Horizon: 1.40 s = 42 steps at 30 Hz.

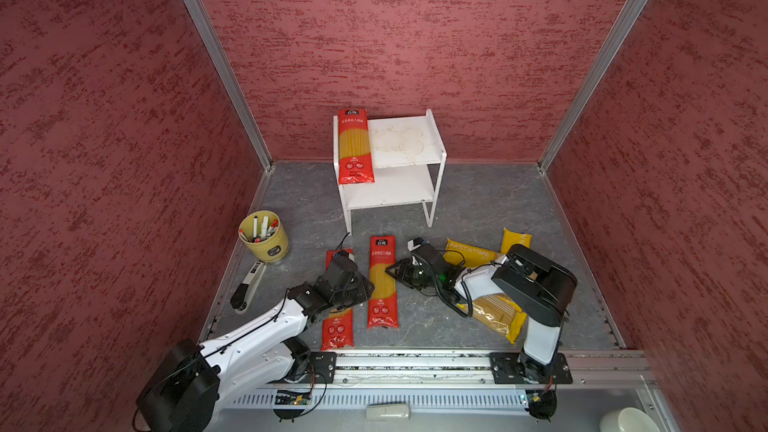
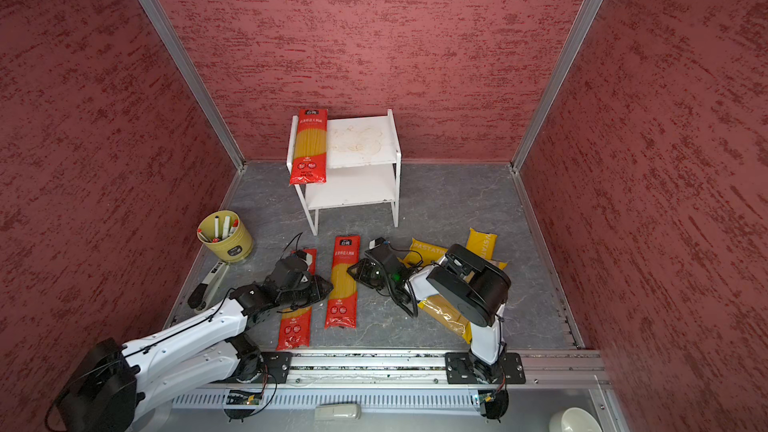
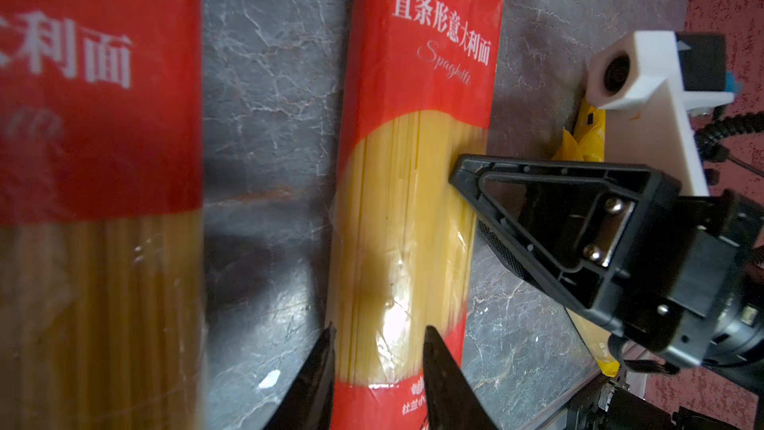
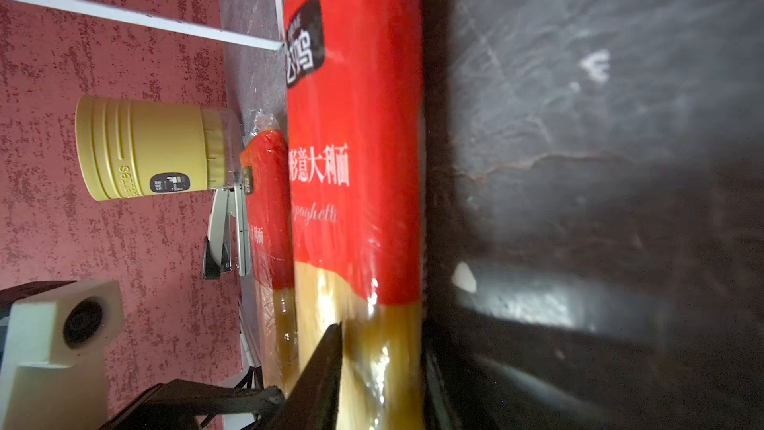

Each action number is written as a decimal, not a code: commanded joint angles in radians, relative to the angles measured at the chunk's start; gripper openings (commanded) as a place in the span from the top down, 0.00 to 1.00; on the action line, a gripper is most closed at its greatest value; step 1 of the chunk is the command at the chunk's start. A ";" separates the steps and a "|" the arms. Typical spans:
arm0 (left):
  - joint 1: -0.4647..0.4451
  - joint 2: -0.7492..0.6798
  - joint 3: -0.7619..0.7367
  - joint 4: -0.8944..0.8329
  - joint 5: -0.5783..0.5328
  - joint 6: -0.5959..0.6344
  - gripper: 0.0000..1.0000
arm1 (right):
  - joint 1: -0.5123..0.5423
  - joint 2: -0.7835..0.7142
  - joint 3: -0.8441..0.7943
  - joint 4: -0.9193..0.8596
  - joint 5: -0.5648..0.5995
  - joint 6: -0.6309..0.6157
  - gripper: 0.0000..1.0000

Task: Place and organize the pasta boxes and bags onto the shelf
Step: 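Move both grippers back down to the next red spaghetti bag and grasp it, then lift the red spaghetti bag upright with both grippers toward the shelf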

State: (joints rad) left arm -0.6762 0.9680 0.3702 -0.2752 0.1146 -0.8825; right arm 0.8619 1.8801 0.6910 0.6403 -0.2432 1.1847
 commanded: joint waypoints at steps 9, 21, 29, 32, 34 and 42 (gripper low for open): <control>0.008 -0.061 0.045 -0.060 -0.013 0.043 0.64 | 0.001 -0.041 -0.023 0.178 0.004 -0.025 0.91; 0.114 -0.207 0.139 -0.193 0.037 0.150 0.61 | 0.008 -0.192 -0.125 0.313 0.040 -0.126 0.99; 0.127 -0.288 0.137 -0.116 0.080 0.214 0.58 | 0.019 -0.301 -0.196 0.485 0.030 -0.270 1.00; 0.128 -0.330 0.125 -0.071 0.101 0.237 0.57 | 0.019 -0.343 -0.217 0.544 0.019 -0.323 1.00; 0.127 -0.353 0.113 -0.041 0.113 0.245 0.55 | 0.020 -0.366 -0.241 0.611 0.026 -0.352 1.00; 0.125 -0.378 0.091 0.053 0.185 0.305 0.43 | 0.020 -0.356 -0.294 0.863 0.020 -0.403 1.00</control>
State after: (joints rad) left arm -0.5545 0.5961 0.4725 -0.2909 0.2527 -0.6231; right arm 0.8757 1.5513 0.3576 1.2243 -0.2104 0.8185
